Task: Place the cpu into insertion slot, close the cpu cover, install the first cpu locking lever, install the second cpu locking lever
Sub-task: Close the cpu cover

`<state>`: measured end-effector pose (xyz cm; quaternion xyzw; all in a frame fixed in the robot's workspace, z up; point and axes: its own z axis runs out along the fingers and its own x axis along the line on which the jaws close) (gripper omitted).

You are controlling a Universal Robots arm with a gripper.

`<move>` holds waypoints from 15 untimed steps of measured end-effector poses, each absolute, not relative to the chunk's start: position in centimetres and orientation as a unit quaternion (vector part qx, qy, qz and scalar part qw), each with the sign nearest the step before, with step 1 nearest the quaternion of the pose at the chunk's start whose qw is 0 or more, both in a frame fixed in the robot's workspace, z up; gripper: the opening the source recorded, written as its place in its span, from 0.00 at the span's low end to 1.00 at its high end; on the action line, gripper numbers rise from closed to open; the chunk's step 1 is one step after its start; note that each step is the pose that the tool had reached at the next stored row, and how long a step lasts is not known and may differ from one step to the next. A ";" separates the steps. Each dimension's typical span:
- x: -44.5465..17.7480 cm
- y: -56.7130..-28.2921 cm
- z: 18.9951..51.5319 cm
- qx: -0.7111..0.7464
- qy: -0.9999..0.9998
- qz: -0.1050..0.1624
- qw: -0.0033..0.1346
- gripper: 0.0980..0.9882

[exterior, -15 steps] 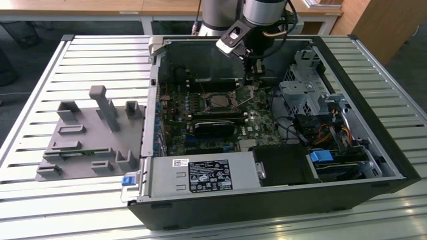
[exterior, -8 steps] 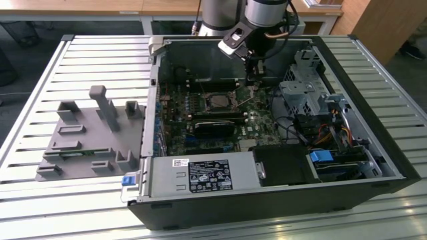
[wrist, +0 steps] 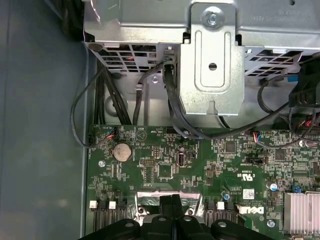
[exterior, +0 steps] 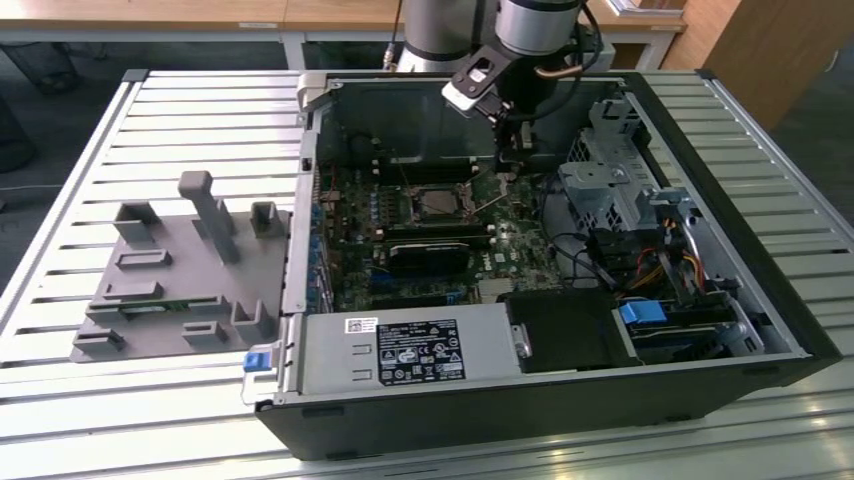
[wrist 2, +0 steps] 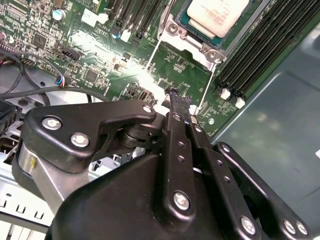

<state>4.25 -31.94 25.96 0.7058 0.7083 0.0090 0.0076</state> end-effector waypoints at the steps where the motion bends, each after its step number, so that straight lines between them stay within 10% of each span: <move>1: 4.3 -31.9 25.9 0.706 0.708 0.009 0.008 0.01; 15: 5.4 -31.5 25.4 0.706 0.708 0.008 0.007 0.01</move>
